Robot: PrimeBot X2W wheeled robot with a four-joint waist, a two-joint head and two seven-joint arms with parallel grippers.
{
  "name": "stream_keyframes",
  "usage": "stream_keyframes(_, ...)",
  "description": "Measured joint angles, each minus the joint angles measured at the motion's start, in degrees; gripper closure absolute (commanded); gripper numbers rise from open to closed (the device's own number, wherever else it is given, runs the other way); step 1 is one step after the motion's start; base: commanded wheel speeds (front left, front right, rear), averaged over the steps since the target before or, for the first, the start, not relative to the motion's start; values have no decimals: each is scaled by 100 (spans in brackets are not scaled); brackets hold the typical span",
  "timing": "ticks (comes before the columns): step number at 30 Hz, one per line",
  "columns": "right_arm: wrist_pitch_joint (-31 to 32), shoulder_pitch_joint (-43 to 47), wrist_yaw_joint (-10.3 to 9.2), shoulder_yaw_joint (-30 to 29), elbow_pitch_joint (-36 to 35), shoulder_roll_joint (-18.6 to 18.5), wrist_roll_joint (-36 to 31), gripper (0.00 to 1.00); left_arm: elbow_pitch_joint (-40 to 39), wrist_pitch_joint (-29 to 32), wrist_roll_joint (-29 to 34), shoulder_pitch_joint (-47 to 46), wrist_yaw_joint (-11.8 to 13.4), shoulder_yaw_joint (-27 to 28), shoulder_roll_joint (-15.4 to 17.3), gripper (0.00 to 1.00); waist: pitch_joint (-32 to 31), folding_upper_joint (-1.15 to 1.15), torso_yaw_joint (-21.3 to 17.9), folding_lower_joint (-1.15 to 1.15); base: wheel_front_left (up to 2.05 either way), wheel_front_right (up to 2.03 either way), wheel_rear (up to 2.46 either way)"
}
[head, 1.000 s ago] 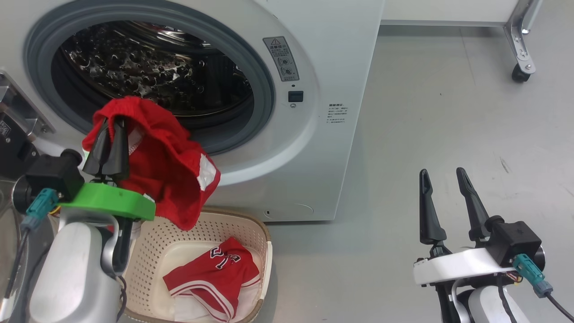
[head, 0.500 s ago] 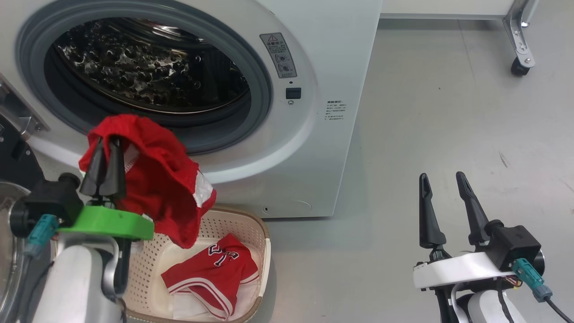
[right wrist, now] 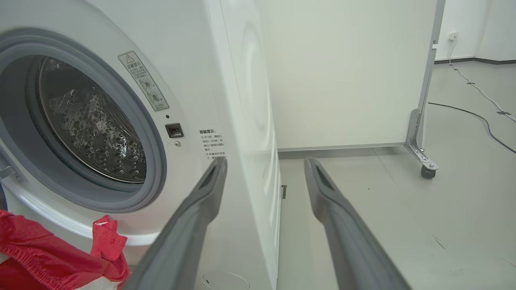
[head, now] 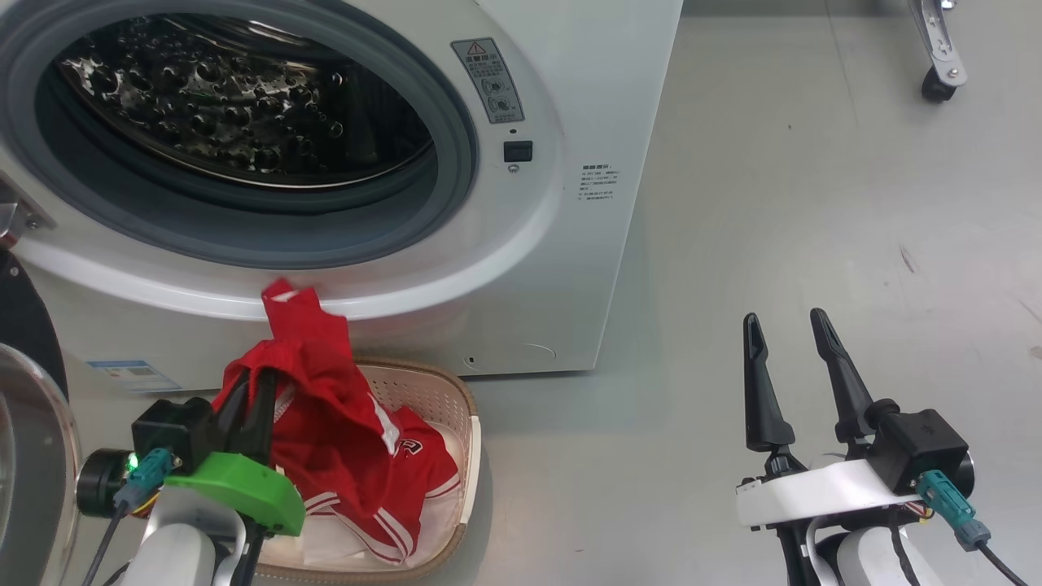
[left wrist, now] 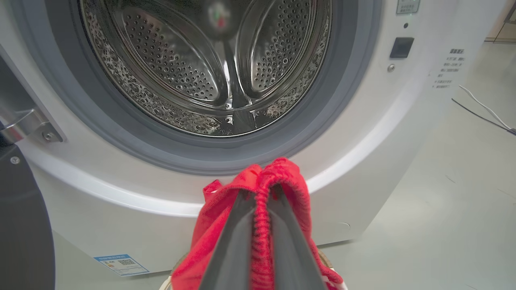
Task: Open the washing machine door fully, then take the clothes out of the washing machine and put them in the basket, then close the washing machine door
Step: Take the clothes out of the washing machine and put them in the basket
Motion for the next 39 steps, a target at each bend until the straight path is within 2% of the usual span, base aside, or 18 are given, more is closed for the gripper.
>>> stream_keyframes(12, 9, -165, 0, 131, -97, 27, -56, 0, 389, 125, 82, -38, -3, -275, 65, 100, 483, 0, -233, 0, 0, 0, 0)
stream_keyframes(21, 34, -275, -1, 229, -133, 55, -126, 0, 582, 127, 88, -414, -20, -380, 165, 100, 896, 0, -419, 0, 0, 0, 0)
stream_keyframes(39, 154, -551, -15, 326, -411, 9, -455, 0, 2041, 415, 13, -1061, -25, 1, 555, 100, 1846, 0, -816, 0, 0, 0, 0)
